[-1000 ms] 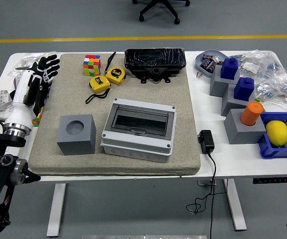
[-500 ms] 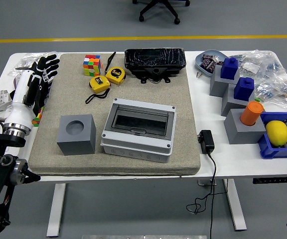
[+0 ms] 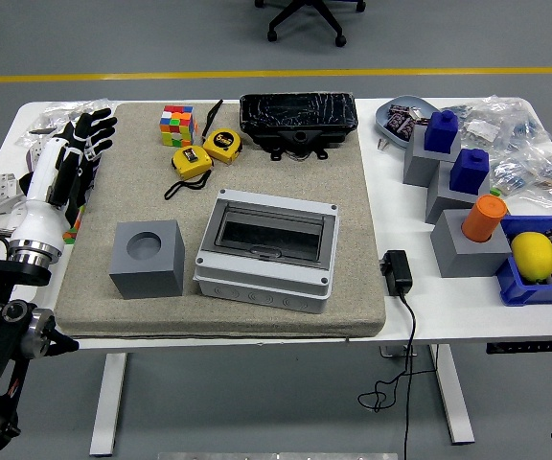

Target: Fetch the battery,place it into the box,close the lid of the box

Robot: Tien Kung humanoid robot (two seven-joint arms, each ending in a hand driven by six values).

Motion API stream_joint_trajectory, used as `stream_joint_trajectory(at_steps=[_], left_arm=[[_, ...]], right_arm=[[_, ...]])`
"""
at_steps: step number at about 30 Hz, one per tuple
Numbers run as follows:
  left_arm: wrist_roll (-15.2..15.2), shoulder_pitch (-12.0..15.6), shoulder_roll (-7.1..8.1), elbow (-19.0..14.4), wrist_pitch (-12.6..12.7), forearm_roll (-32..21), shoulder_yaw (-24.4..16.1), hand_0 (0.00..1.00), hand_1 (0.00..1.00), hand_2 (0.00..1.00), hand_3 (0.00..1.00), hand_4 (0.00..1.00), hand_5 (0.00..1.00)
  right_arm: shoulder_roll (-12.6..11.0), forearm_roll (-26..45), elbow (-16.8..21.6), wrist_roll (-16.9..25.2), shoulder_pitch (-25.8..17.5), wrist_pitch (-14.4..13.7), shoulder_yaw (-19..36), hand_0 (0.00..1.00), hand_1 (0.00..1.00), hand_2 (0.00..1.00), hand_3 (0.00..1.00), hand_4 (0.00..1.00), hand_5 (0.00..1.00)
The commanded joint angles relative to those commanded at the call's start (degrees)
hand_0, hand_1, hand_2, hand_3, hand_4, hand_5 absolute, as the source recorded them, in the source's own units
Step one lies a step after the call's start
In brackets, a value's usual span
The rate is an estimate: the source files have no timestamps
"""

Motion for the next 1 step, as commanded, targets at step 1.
stream_joint_trajectory(at_steps=[1], left_arm=[[-0.01, -0.01, 0.01, 0.01, 0.01, 0.01, -0.01, 0.804, 0.836, 0.800, 0.785, 0.998, 0.998]], right_arm=[[0.00, -0.01, 0.00, 0.00, 0.00, 0.00, -0.01, 0.881, 0.841, 0.784, 0.827, 0.998, 0.998]])
